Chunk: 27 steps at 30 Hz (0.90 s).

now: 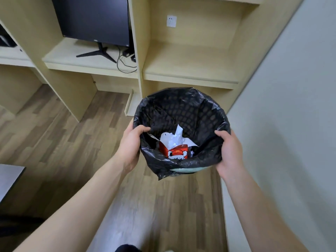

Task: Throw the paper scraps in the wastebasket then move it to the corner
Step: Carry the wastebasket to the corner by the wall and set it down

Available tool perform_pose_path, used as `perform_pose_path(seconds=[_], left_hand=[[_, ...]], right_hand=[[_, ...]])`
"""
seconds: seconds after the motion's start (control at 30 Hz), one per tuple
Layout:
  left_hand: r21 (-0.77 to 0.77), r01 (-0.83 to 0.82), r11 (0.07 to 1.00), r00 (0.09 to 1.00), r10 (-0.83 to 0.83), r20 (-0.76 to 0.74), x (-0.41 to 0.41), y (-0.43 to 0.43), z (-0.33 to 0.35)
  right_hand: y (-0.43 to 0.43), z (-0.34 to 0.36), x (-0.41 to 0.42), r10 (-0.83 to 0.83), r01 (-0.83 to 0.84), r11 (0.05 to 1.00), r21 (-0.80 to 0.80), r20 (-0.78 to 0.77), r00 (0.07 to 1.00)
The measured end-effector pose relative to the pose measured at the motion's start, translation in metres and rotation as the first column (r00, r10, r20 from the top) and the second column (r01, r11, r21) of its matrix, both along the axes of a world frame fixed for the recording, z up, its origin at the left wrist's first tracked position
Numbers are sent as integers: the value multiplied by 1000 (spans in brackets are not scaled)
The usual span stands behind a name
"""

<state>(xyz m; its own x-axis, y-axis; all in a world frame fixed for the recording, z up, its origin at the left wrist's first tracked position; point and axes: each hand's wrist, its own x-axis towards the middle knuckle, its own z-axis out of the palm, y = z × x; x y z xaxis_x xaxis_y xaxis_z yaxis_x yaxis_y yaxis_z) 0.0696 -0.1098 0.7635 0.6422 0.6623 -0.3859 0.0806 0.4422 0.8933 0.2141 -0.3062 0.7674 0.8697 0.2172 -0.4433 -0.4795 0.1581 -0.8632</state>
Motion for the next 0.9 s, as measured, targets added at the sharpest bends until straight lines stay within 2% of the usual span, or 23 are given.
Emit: perform_pose_path(seconds=[0.23, 0.47, 0.63, 0.9], left_hand=[[23, 117, 993, 993, -116, -8, 78, 1, -5], [-7, 193, 981, 981, -193, -17, 192, 43, -44], [3, 292, 956, 953, -291, -82, 276, 79, -75], [54, 483, 874, 843, -448, -298, 400, 101, -146]], right_hand=[[-16, -8, 67, -46, 47, 997, -68, 19, 999], [15, -34, 167, -107, 106, 987, -121, 0, 994], [41, -61, 238, -163, 157, 974, -161, -25, 986], [50, -141, 338, -218, 203, 938, -282, -20, 976]])
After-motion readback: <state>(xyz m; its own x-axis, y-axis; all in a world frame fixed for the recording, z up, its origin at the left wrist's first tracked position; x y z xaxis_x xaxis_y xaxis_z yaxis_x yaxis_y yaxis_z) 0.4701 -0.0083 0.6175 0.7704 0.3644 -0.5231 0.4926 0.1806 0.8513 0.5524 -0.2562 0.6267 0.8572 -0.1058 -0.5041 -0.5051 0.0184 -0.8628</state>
